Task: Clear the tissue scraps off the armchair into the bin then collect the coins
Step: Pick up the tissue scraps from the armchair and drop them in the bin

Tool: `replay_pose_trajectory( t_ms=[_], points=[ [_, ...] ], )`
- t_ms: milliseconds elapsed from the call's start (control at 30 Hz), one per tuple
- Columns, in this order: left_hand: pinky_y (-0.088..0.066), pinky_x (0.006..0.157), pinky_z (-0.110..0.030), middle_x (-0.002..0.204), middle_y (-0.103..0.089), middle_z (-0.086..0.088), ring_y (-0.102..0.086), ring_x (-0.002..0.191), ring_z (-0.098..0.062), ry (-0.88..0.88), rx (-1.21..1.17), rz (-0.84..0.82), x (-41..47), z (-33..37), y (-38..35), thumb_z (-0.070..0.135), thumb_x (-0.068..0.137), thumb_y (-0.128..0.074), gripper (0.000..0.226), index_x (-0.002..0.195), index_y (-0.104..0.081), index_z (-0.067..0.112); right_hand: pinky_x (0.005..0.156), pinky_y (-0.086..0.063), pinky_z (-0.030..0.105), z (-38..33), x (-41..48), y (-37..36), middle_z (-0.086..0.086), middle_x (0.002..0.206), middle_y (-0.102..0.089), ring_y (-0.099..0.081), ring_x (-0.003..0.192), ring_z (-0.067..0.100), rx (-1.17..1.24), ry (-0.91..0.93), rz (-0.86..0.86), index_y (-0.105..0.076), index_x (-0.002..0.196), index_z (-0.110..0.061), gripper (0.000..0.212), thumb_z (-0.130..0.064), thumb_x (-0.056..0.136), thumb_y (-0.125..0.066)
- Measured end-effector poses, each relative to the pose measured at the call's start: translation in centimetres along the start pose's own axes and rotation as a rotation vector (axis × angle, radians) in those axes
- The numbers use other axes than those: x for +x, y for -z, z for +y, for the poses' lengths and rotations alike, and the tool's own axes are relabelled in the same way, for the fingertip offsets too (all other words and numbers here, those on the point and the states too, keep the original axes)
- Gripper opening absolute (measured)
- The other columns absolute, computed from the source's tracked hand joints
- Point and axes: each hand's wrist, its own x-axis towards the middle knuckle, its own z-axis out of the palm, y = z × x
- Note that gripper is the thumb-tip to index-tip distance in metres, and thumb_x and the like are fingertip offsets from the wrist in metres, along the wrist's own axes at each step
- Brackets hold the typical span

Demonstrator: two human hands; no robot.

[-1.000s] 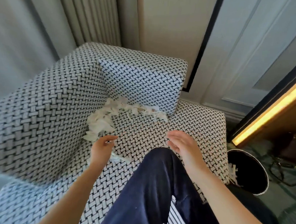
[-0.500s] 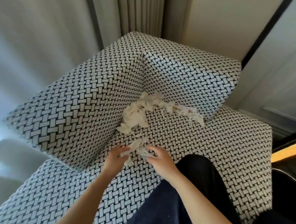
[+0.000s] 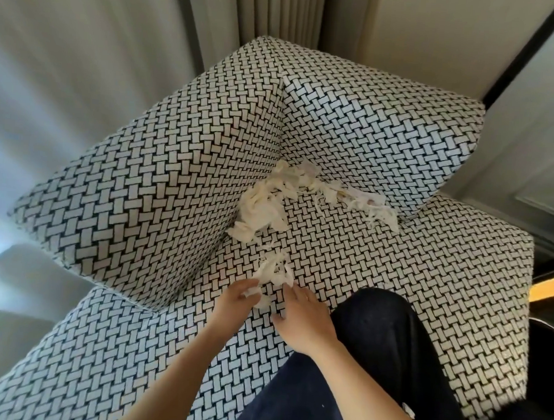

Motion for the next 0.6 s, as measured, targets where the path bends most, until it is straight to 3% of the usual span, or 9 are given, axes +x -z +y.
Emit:
replay_pose_trajectory(
  t_ms=[133, 267, 367, 500, 600],
  points=[
    [-0.046, 0.093, -0.033, 0.120, -0.058, -0.002, -0.057, 0.105, -0.019, 0.077, -0.183, -0.053, -0.3, 0.1, -0.9, 0.015, 0.092, -0.053, 0.029, 0.121, -0.059, 0.018, 0.106, -0.033, 0.041, -0.1, -0.3, 0.9, 0.001, 0.146, -0.039, -0.034, 0.134, 0.022, 0.152, 0.021, 0.009, -0.024, 0.147, -0.020, 0.060, -0.047, 0.096, -0.040],
    [-0.050, 0.080, -0.034, 0.108, -0.062, -0.009, -0.058, 0.091, -0.019, 0.140, -0.378, -0.131, -0.5, 0.7, -1.8, 0.018, 0.093, -0.052, 0.025, 0.116, -0.055, 0.011, 0.096, -0.043, 0.037, -0.3, -0.5, 1.8, -0.001, 0.139, -0.047, -0.048, 0.123, 0.019, 0.354, 0.024, -0.020, -0.030, 0.143, -0.024, 0.053, -0.046, 0.096, -0.041],
    [-0.049, 0.080, -0.034, 0.104, -0.063, -0.007, -0.057, 0.089, -0.020, 0.172, -0.497, -0.205, -0.5, 1.2, -2.4, 0.021, 0.093, -0.053, 0.026, 0.116, -0.055, 0.009, 0.096, -0.041, 0.035, -0.2, -0.7, 2.0, 0.000, 0.143, -0.043, -0.048, 0.125, 0.019, 0.531, 0.021, -0.013, -0.034, 0.140, -0.023, 0.046, -0.033, 0.096, -0.046],
    [-0.046, 0.081, -0.035, 0.109, -0.063, -0.008, -0.059, 0.094, -0.021, 0.137, -0.558, -0.246, -0.3, 1.6, -2.4, 0.025, 0.090, -0.056, 0.030, 0.115, -0.055, 0.008, 0.102, -0.040, 0.025, 0.3, -0.5, 1.5, -0.001, 0.140, -0.047, -0.049, 0.124, 0.016, 0.739, -0.059, 0.239, -0.047, 0.136, -0.020, 0.041, -0.015, 0.096, -0.051],
    [-0.045, 0.080, -0.035, 0.113, -0.065, -0.006, -0.059, 0.094, -0.021, 0.103, -0.569, -0.229, -0.3, 2.5, -1.7, 0.022, 0.091, -0.053, 0.026, 0.113, -0.057, 0.009, 0.084, -0.054, 0.026, 0.9, -0.4, 1.9, -0.007, 0.124, -0.059, -0.063, 0.101, 0.014, 0.966, -0.097, 0.351, -0.059, 0.122, -0.021, 0.031, -0.012, 0.092, -0.057]
  ],
)
